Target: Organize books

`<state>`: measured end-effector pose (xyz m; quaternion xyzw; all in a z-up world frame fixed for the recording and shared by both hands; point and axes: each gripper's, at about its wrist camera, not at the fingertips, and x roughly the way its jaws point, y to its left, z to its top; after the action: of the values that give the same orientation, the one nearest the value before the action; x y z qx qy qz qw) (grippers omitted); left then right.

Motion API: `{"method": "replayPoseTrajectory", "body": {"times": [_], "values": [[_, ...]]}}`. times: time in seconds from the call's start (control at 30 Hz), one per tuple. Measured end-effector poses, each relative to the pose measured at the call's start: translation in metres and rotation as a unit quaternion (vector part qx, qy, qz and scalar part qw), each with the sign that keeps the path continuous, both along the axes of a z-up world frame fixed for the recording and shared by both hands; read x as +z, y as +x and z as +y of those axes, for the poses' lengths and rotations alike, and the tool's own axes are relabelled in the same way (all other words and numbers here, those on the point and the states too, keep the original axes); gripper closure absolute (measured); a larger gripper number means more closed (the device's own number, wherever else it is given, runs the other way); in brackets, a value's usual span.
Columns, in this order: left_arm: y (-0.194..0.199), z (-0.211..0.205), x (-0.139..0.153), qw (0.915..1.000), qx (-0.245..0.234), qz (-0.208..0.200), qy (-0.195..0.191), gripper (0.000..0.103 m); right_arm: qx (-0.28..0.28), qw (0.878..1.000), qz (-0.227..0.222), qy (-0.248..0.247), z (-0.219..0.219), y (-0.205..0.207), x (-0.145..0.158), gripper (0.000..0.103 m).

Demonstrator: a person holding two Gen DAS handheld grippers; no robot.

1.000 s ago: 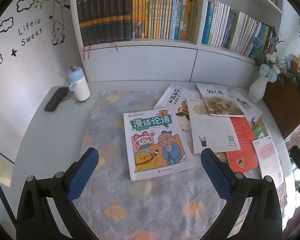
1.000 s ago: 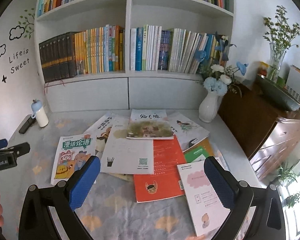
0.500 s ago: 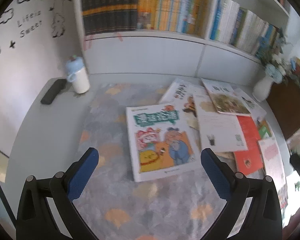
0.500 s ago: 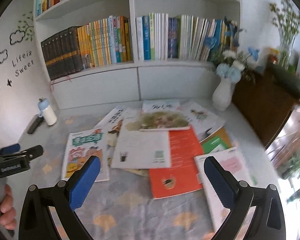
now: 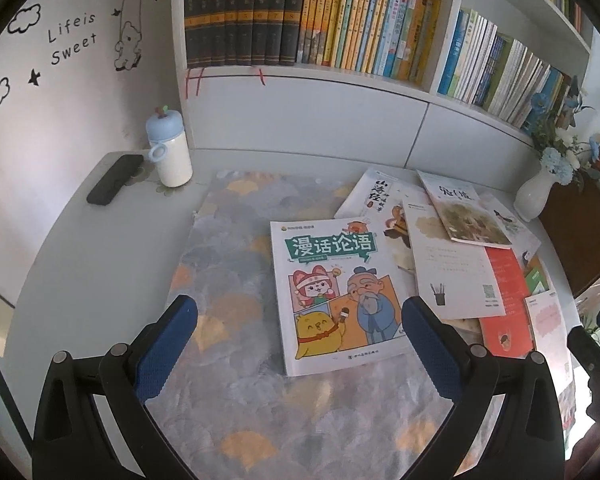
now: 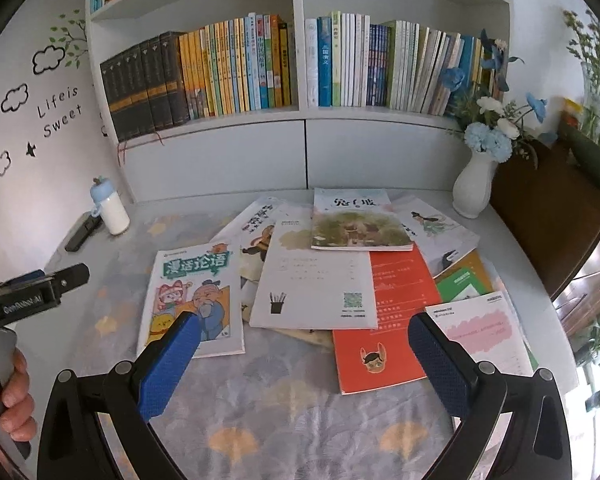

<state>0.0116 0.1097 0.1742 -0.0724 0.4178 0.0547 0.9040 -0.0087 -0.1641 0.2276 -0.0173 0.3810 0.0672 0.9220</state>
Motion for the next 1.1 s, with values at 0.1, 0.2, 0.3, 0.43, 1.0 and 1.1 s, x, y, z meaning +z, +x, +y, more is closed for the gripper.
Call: {"method": "replayPoseTrajectory", "body": {"times": [0.1,0.2,0.3,0.43,1.0,1.1], "values": [[0.001,-0.001,-0.001,1.0,-0.001,0.002,-0.001,0.001,-0.012,1.0,0.012,-0.005,-0.004,0.006,-0.005,0.0],[0.003,-0.002,-0.003,1.0,-0.001,0.004,0.0,0.001,-0.021,1.0,0.016,-0.011,-0.005,0.009,-0.006,0.0],[0.006,-0.001,-0.008,0.9994,0.02,0.018,0.021,0.001,-0.023,0.999,0.019,-0.014,-0.005,0.011,-0.007,0.0],[0.005,0.004,-0.013,0.9994,0.022,0.023,0.017,0.001,-0.021,0.999,0.027,-0.023,0.0,0.013,-0.008,0.0],[0.007,0.018,-0.025,0.999,0.03,0.033,-0.004,0.001,0.002,0.999,0.038,-0.032,0.025,0.015,-0.015,0.0],[0.009,0.02,-0.029,0.9988,0.026,0.039,-0.011,0.001,0.0,0.999,0.047,-0.025,0.026,0.017,-0.019,0.0]]}}
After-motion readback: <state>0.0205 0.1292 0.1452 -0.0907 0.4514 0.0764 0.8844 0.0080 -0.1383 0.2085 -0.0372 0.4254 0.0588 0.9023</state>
